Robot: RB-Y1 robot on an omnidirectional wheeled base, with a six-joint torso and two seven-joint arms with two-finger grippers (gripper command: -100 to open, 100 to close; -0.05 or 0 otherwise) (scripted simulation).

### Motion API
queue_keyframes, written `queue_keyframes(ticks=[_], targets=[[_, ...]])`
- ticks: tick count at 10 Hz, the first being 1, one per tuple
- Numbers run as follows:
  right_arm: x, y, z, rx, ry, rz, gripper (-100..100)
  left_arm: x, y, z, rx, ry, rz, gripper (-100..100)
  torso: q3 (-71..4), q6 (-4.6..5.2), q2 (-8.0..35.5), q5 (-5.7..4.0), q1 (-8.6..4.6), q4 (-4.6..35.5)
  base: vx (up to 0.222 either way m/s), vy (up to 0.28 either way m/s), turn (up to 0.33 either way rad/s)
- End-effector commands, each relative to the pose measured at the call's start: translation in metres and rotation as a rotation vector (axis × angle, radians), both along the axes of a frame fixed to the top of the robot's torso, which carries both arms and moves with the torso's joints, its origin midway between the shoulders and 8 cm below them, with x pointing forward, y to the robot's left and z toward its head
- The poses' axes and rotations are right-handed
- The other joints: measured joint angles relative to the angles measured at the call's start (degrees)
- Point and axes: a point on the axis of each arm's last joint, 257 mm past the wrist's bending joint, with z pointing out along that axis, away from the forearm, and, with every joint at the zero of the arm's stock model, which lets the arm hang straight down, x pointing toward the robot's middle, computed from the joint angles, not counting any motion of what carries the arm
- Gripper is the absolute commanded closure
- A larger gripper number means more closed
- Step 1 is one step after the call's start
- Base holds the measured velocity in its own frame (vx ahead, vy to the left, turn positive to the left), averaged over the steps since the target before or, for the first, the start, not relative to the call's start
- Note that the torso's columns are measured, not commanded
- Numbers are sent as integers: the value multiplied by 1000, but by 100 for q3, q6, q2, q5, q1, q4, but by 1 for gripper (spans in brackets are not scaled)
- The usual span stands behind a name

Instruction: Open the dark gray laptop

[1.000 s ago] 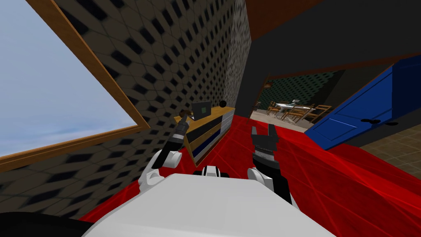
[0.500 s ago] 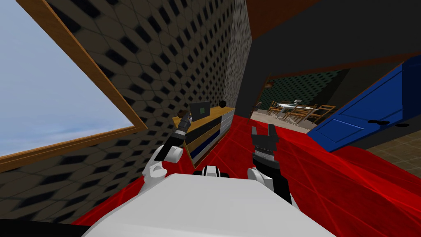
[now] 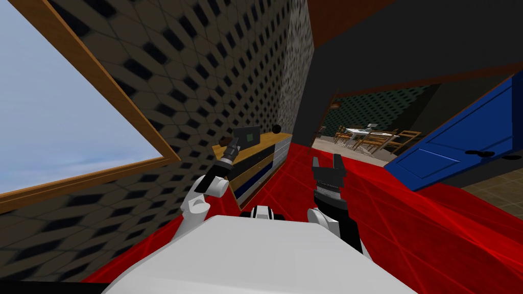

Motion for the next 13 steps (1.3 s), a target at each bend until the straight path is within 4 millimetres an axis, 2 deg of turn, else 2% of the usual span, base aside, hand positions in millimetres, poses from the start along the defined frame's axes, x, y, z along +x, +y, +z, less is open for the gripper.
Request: queue_keyframes(ticks=[1, 2, 3, 4, 5, 6, 7, 8, 9, 10, 11, 12, 13], targets=[[0, 0, 0, 0, 0, 0, 0, 9, -6, 7, 2, 22, -13, -100, -1, 0, 0, -1, -4, -1, 52, -47, 23], [0, 0, 0, 0, 0, 0, 0, 11, -5, 1, 4, 47, -7, -100, -5, 1, -8, -3, -7, -2, 58, -45, 16], [0, 0, 0, 0, 0, 0, 0, 15, -9, 10, 7, 43, -18, -100, -5, 0, -7, -2, -5, -3, 67, -59, 32], [0, 0, 0, 0, 0, 0, 0, 18, -8, 3, 9, 70, -11, -100, -5, 0, -8, -2, -8, -3, 49, -44, 15], [0, 0, 0, 0, 0, 0, 0, 21, -11, 13, 14, 64, -20, -100, 0, 0, 1, 0, 1, -1, 45, -34, 35], [0, 0, 0, 0, 0, 0, 0, 23, -10, 6, 16, 91, -13, -100, 1, 0, 3, 1, 3, 1, 37, -30, 13], [0, 0, 0, 0, 0, 0, 0, 27, -12, 14, 24, 91, -18, -100, 3, 0, 5, 1, 3, 1, 47, -39, 27], [0, 0, 0, 0, 0, 0, 0, 29, -10, 8, 26, 116, -11, -100, -1, 0, -1, -1, -4, 0, 43, -39, 17], [0, 0, 0, 0, 0, 0, 0, 32, -12, 15, 35, 115, -13, -100, -1, 0, -1, -2, -5, -2, 43, -35, 32], [0, 0, 0, 0, 0, 0, 0, 34, -10, 9, 37, 139, -7, -100, -2, 0, -3, -1, -3, -1, 39, -26, 17], [0, 0, 0, 0, 0, 0, 0, 38, -10, 16, 48, 142, -4, -100, -1, 0, -1, 0, 1, -1, 57, -35, 36], [0, 0, 0, 0, 0, 0, 0, 39, -9, 10, 50, 162, 1, -100, -4, 0, -6, -1, -3, -2, 46, -30, 21], [0, 0, 0, 0, 0, 0, 0, 43, -7, 16, 62, 167, 7, -100, -2, 0, -2, -1, -2, -2, 45, -20, 38]])
